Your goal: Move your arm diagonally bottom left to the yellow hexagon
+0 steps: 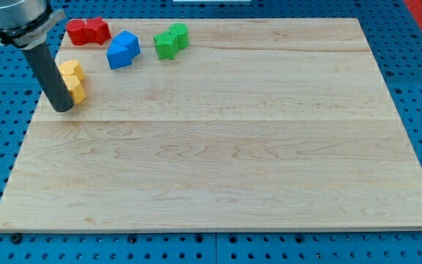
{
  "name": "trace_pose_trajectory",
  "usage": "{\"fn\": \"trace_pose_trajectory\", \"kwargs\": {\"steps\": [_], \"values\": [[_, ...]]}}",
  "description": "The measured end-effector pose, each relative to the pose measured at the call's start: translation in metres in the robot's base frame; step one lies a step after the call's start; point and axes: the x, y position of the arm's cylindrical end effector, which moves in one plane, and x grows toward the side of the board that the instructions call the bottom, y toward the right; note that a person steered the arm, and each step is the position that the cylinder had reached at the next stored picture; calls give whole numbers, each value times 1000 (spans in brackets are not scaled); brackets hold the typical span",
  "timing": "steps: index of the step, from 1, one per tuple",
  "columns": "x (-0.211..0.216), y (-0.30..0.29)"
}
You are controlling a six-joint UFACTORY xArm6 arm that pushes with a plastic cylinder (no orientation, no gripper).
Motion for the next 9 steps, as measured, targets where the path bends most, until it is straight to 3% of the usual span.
{"fn": "trace_pose_trajectory", "kwargs": {"steps": [1, 2, 3, 4, 8, 9], "values": [[0, 0], [38, 24], [118, 24], [145, -59], [75, -66], [75, -66]]}}
